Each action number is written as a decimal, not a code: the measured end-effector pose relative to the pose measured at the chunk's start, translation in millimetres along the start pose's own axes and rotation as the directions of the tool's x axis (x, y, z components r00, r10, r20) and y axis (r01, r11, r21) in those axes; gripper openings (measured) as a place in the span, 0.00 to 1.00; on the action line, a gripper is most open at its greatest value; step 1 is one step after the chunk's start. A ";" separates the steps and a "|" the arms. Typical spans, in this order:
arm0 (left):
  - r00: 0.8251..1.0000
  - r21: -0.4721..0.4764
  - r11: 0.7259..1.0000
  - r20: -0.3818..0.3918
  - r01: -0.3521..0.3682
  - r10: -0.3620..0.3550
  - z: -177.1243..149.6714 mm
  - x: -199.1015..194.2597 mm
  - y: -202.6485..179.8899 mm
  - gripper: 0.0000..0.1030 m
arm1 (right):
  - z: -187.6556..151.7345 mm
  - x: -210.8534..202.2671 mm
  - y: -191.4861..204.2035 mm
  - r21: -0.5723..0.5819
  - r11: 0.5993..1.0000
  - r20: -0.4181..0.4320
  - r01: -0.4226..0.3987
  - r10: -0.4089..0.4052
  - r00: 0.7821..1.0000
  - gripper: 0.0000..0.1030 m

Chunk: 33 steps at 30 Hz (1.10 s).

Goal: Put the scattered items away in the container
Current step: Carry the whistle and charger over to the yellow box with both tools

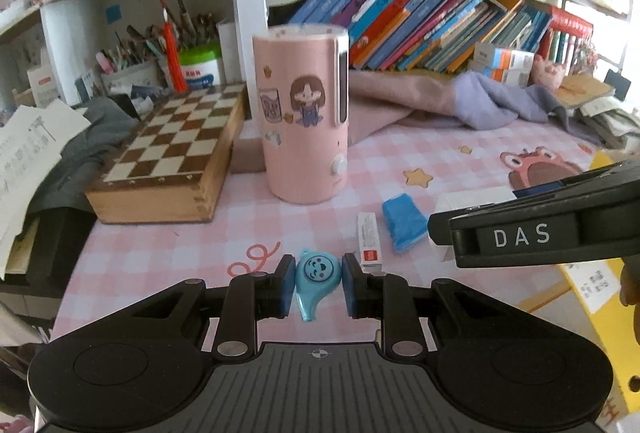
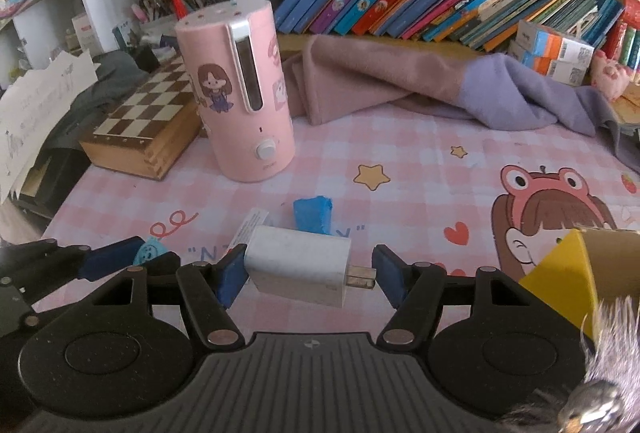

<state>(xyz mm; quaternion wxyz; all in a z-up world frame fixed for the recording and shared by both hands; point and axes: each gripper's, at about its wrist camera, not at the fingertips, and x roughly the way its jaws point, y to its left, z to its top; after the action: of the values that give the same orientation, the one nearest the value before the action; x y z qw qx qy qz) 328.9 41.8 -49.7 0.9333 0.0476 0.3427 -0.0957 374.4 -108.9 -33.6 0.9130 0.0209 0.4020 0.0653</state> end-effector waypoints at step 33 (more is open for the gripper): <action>0.992 -0.025 0.997 0.106 0.076 -0.073 -54.7 -145.4 -21.9 0.23 | -80.6 -151.9 -0.4 -0.025 1.000 0.136 -0.017 0.020 0.991 0.63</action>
<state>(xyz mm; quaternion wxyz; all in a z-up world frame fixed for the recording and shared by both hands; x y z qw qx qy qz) 181.1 50.1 2.6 0.9465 0.0164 0.2958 -0.1278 213.6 -131.1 23.0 0.9379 0.0183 0.3378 0.0770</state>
